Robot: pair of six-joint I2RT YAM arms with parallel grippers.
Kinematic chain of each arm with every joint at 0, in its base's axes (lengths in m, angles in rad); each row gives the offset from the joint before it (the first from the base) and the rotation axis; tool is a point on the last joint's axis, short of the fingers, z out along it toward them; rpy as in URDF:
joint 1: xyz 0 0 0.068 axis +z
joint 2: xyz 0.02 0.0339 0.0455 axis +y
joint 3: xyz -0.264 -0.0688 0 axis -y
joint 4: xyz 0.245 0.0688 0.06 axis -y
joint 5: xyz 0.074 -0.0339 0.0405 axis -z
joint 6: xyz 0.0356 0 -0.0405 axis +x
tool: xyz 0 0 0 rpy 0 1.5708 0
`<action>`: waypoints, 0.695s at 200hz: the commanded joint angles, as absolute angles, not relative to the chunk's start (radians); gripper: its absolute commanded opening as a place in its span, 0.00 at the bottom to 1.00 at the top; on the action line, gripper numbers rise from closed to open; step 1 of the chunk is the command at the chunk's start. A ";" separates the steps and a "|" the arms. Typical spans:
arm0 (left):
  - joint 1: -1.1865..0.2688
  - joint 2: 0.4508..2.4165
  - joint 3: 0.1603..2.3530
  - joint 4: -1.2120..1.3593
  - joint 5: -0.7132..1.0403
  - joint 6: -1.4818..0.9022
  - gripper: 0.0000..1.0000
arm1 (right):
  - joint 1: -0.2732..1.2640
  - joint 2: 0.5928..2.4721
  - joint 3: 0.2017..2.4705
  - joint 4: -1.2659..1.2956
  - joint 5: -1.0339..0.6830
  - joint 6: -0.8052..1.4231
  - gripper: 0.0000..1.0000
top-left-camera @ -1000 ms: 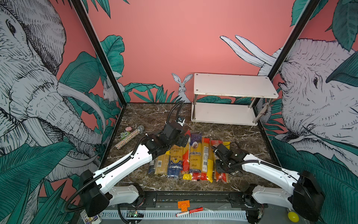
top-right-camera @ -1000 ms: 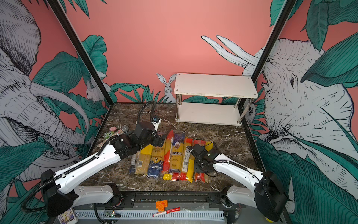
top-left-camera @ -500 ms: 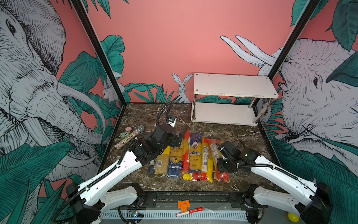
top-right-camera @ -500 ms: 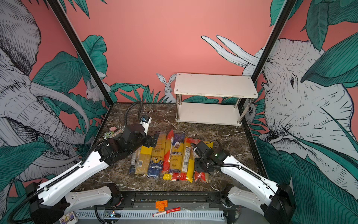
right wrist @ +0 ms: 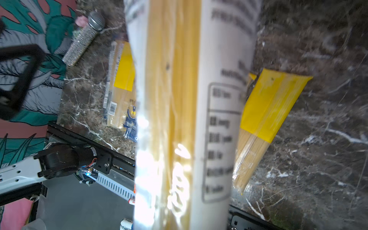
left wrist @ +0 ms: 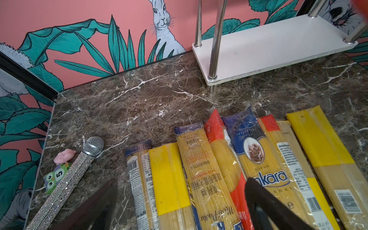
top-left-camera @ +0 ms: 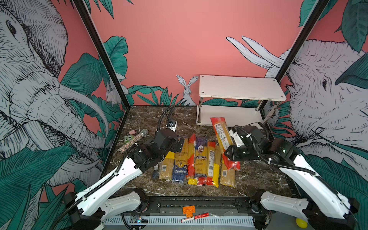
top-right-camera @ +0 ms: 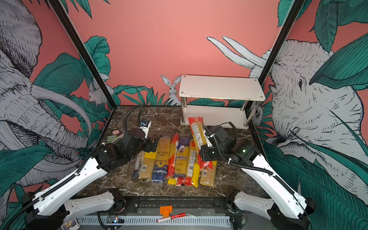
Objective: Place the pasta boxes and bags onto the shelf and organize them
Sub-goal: 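Lift the red-and-white bag toward the shelf corner while the left arm rises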
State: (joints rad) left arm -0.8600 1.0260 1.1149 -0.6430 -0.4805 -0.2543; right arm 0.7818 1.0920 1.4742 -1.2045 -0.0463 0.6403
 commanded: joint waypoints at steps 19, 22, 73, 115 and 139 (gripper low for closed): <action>-0.836 1.040 1.222 -0.665 -0.512 -0.198 1.00 | 0.755 1.225 1.832 -1.256 0.116 0.435 0.00; -0.831 1.043 1.232 -0.664 -0.509 -0.193 1.00 | 0.749 1.242 1.863 -1.262 0.123 0.422 0.00; -0.727 1.138 1.370 -0.632 -0.412 -0.114 1.00 | 0.495 1.529 2.305 -1.300 0.105 0.222 0.00; -0.631 1.235 1.446 -0.565 -0.298 -0.071 1.00 | 0.358 1.786 2.664 -1.296 0.230 0.081 0.00; -0.591 1.300 1.500 -0.543 -0.212 -0.067 0.99 | 0.278 1.835 2.694 -1.191 0.326 0.039 0.00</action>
State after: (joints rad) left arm -0.6228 1.2633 1.4353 -0.5915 -0.3214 -0.0933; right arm 0.3401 1.8477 2.6339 -1.3941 0.1726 0.1368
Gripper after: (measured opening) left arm 0.995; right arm 0.246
